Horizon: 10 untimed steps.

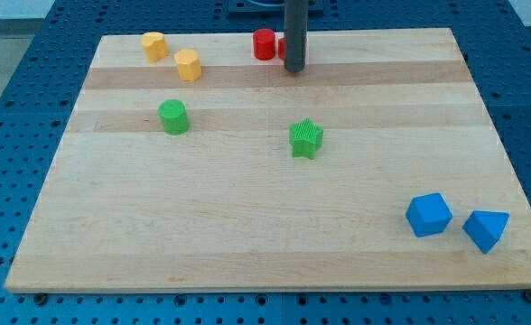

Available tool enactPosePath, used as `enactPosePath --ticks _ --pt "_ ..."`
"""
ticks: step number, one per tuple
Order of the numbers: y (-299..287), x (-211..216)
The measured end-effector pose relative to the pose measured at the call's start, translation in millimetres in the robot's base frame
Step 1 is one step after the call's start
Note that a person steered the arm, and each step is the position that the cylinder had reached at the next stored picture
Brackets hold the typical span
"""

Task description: Nudge the yellow heart to the right

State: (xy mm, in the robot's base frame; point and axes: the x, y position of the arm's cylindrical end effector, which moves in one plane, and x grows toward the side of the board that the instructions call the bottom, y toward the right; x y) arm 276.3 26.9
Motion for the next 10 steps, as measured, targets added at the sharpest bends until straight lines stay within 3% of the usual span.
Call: enactPosePath --ticks 5,8,10 --pt "-12 23" --pt "-188 55" --pt "-297 36"
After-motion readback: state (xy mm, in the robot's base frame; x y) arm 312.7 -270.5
